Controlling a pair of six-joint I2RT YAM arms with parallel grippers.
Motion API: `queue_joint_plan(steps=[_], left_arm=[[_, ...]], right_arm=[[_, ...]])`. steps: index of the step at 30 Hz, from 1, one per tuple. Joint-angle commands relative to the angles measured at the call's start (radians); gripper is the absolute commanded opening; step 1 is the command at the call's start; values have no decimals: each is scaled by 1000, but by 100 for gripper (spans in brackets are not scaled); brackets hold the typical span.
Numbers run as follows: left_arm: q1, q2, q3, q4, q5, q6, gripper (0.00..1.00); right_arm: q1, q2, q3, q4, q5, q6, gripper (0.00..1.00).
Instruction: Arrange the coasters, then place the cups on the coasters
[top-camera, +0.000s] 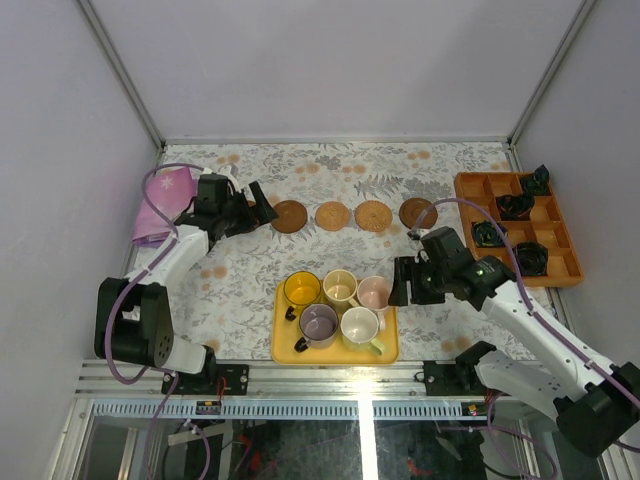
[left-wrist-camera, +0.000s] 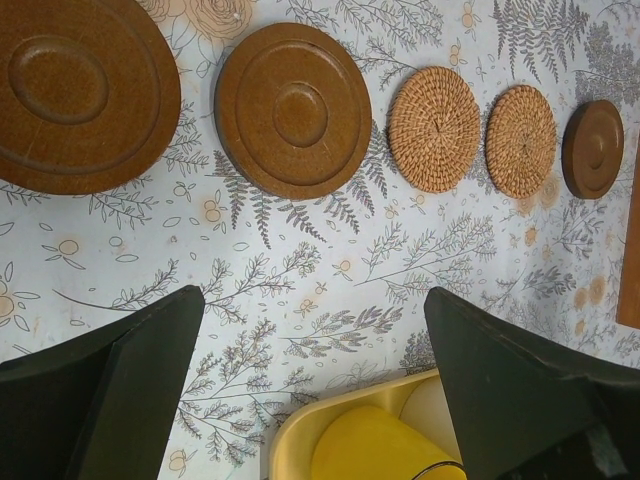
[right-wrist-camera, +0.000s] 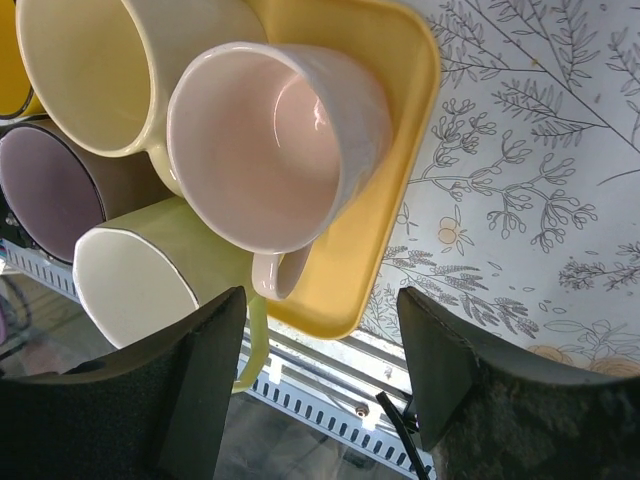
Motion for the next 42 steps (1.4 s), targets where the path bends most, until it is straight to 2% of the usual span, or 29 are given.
queue_joint_plan(steps=[1, 10, 25, 29, 37, 42], left_arm=[[-4, 10, -7, 38, -12, 2, 93], [-5, 7, -16, 33, -24, 6, 93], [-4, 25, -6, 32, -26, 21, 93], [-5, 26, -7, 33, -26, 25, 93], [-5, 35, -9, 39, -27, 26, 93], [-5, 39, -9, 47, -24, 20, 93]], right_arm=[[42, 32, 1, 42, -34, -15, 69], [108, 85, -2, 57, -34, -16, 69], [218, 190, -9, 45, 59, 7, 69], [225, 214, -17, 37, 100, 6, 66], [225, 230, -18, -34, 249, 38, 55], [226, 220, -18, -14, 216, 34, 54]])
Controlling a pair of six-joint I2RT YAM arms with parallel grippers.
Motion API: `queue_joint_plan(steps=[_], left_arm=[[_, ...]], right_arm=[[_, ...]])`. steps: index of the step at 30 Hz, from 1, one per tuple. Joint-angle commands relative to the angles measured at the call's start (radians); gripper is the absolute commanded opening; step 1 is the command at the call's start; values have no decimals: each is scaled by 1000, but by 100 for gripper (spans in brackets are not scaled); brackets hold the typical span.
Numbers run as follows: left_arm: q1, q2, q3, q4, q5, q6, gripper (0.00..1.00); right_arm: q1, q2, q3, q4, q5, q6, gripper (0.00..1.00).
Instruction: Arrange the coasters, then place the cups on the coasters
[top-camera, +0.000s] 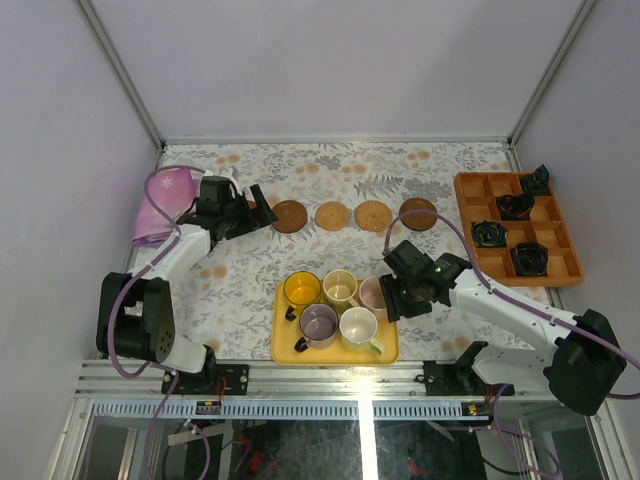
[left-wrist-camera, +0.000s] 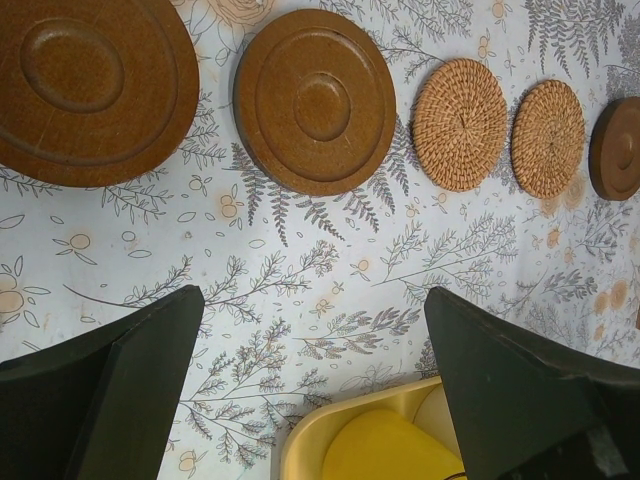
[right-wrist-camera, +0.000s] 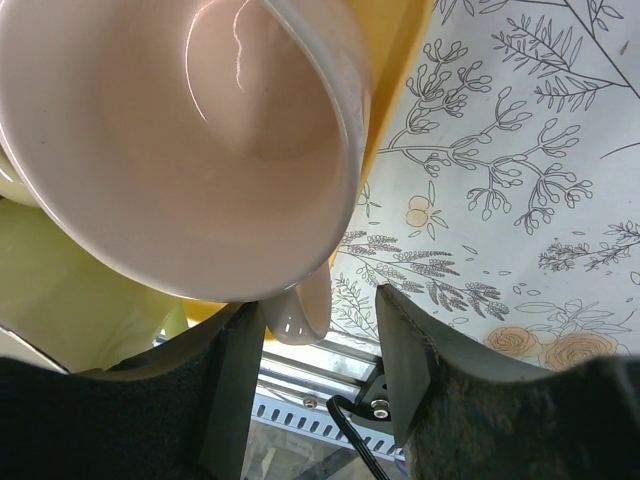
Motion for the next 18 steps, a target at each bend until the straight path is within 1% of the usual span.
queue_joint_plan(steps=[1, 15, 18], left_arm=[[-4, 10, -1, 48, -3, 13, 93], [-4, 1, -18, 54, -12, 4, 93], [-4, 2, -19, 55, -11, 1, 93]], right_arm=[[6, -10, -1, -7, 17, 7, 54], [10, 19, -23, 74, -29, -28, 52], [10, 27, -27, 94, -33, -32, 49]])
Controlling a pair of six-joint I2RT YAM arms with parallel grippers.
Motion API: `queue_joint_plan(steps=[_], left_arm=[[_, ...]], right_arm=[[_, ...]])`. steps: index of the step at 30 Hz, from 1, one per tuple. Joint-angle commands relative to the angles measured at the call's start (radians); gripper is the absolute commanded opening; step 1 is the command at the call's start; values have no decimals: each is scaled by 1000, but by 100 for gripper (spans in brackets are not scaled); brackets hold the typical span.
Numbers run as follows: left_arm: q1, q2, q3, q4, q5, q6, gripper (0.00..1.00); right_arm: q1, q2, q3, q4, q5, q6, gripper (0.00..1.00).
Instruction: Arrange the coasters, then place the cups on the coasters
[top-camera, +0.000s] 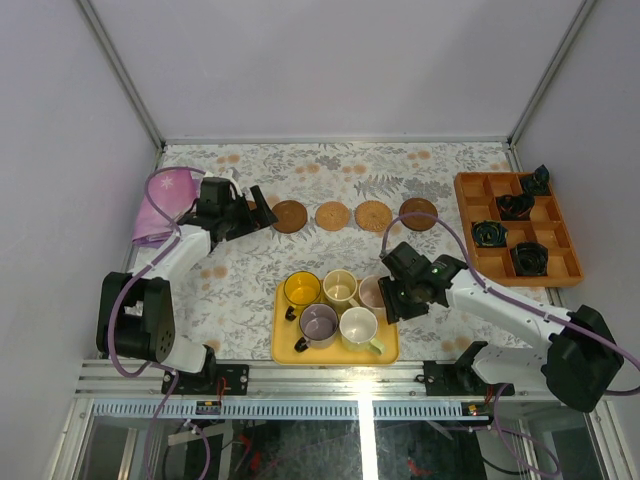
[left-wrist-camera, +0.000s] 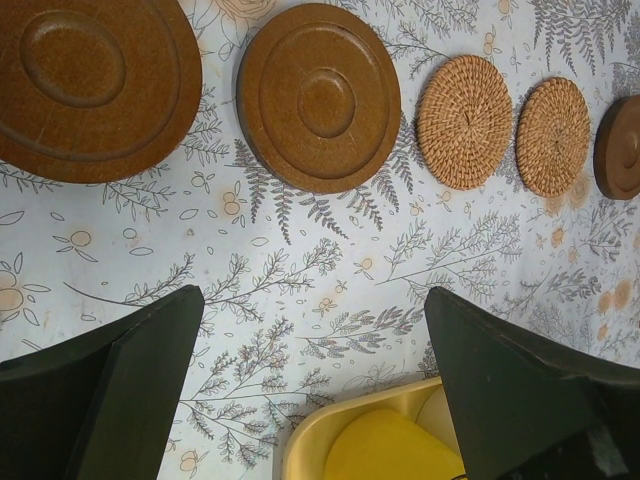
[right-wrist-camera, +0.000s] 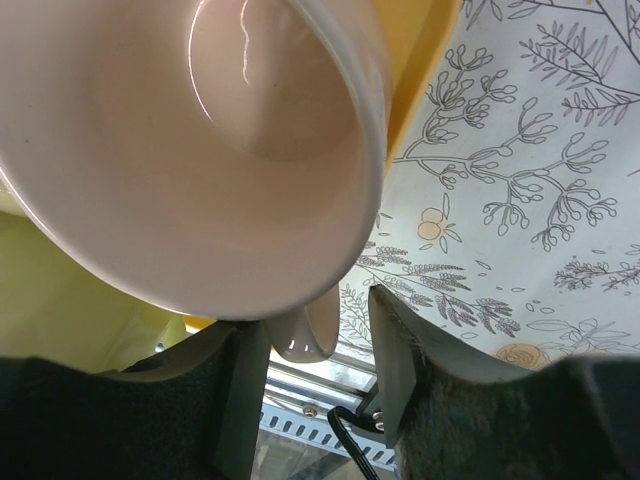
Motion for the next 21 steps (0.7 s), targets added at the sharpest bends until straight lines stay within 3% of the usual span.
queue_joint_plan(steps=[1, 5, 9, 10, 21], left_arm=[[-3, -1, -12, 48, -10, 0, 93], [-4, 1, -12, 50, -10, -5, 93], [-4, 10, -7, 51, -6, -6, 93], [-4, 12, -6, 52, -7, -6, 93], [-4, 33, 6, 70, -4, -17, 93]], right_arm=[[10, 12, -4, 61, -15, -17, 46], [9, 15, -11, 86, -25, -22, 33], [10, 16, -8, 96, -26, -29, 3], [9, 15, -7, 96, -25, -32, 1], [9, 8, 82, 67, 69, -90, 0]])
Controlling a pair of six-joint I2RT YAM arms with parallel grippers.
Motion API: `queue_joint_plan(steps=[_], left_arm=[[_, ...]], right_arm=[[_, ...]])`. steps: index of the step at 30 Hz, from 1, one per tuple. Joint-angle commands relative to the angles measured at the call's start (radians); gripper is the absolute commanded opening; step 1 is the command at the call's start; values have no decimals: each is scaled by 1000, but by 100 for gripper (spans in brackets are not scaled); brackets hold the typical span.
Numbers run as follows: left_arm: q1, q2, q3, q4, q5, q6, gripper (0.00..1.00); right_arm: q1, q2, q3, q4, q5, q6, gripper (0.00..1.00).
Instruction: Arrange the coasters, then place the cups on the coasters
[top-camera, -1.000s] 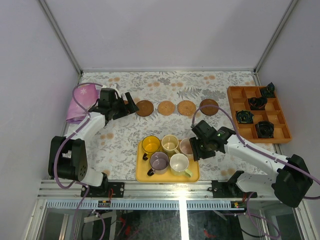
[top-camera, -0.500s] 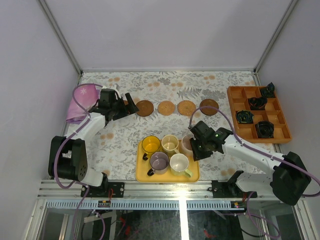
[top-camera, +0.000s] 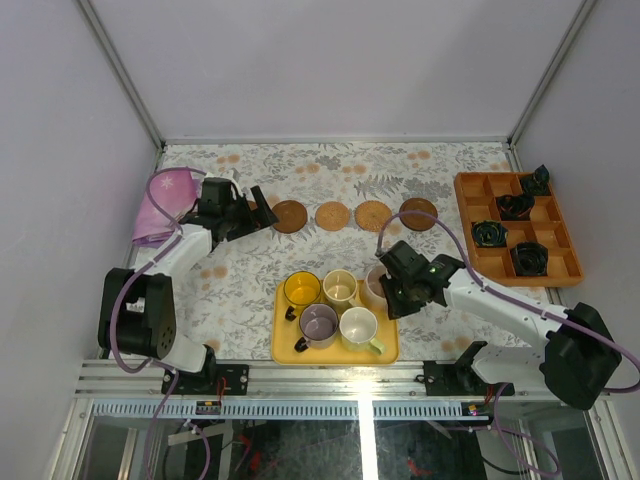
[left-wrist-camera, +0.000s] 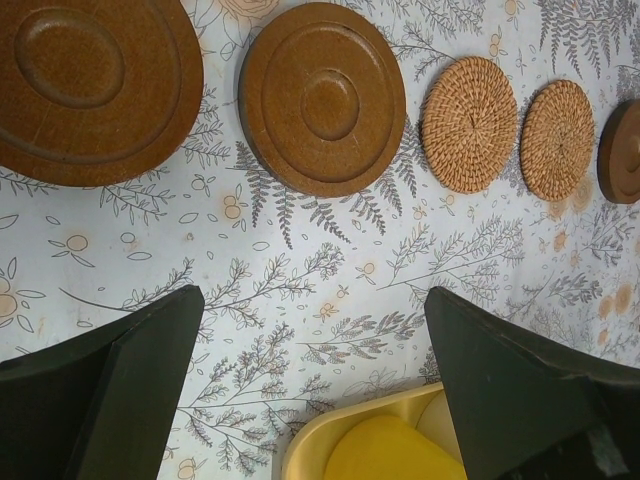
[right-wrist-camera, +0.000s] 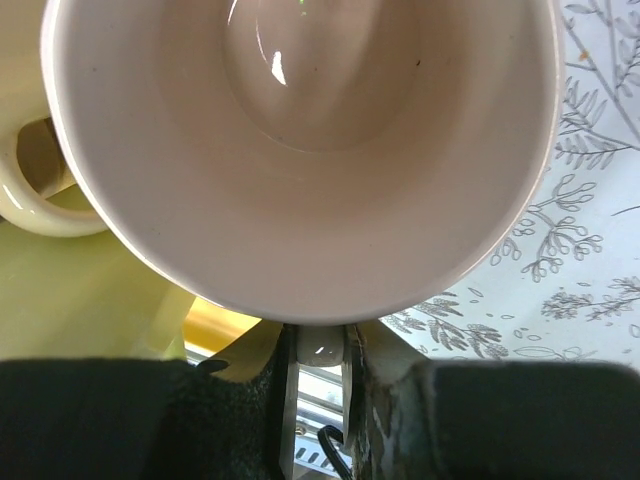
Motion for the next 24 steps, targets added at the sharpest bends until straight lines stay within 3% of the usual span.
queue_joint_plan(steps=[1, 10, 19, 24], left_arm=[[-4, 17, 13, 57, -3, -7, 93], [-4, 20, 20, 69, -14, -13, 93], [-4, 26, 32, 89, -8, -23, 93], [-4, 26, 30, 114, -2, -40, 93]], right_arm=[[5, -6, 102, 4, 82, -56, 0], [5, 7, 222, -3, 229, -79, 0], [-7, 198, 461, -34, 462, -159, 0], [-133, 293, 577, 0, 470, -223, 0]])
